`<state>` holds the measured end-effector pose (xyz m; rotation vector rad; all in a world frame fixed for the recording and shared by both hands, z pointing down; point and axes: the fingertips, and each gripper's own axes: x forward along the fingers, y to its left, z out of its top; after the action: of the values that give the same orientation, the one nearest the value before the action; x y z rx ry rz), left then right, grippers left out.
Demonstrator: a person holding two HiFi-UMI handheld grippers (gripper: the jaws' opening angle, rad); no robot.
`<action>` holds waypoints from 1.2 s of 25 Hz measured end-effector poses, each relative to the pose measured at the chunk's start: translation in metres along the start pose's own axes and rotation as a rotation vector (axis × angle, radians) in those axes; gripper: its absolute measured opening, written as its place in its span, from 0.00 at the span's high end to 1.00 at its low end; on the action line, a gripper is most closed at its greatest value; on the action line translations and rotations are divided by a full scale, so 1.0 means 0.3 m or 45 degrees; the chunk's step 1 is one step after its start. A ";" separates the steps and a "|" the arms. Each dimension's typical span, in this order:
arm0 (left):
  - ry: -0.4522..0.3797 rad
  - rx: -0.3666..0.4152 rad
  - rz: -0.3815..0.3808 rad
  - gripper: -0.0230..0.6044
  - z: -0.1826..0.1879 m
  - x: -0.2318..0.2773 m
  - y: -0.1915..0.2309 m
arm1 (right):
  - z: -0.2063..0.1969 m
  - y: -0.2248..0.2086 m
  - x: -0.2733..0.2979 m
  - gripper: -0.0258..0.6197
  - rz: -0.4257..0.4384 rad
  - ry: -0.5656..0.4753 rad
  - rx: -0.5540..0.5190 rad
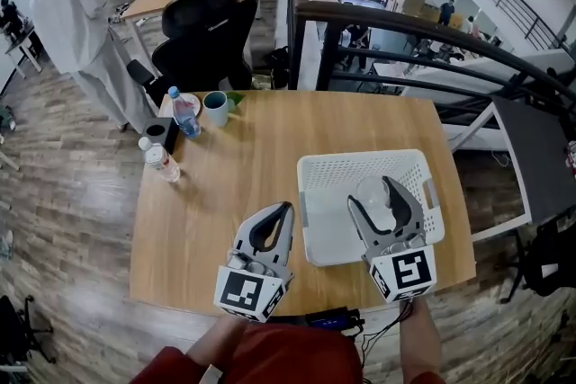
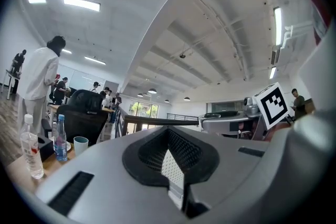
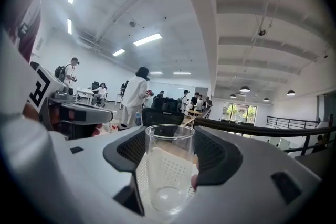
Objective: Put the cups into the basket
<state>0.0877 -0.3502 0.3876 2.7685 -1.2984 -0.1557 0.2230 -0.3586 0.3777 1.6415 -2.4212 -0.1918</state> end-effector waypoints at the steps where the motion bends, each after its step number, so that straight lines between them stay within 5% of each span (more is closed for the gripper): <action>1: -0.001 0.001 0.009 0.95 0.000 -0.001 0.002 | -0.011 0.002 0.011 0.53 0.016 0.010 -0.001; 30: 0.031 0.004 0.112 0.95 -0.019 -0.027 0.089 | -0.381 0.096 0.277 0.53 0.372 0.499 -0.074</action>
<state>0.0630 -0.3609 0.3970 2.7010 -1.4125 -0.1135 0.1953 -0.4240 0.5033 1.1511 -2.2849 0.0976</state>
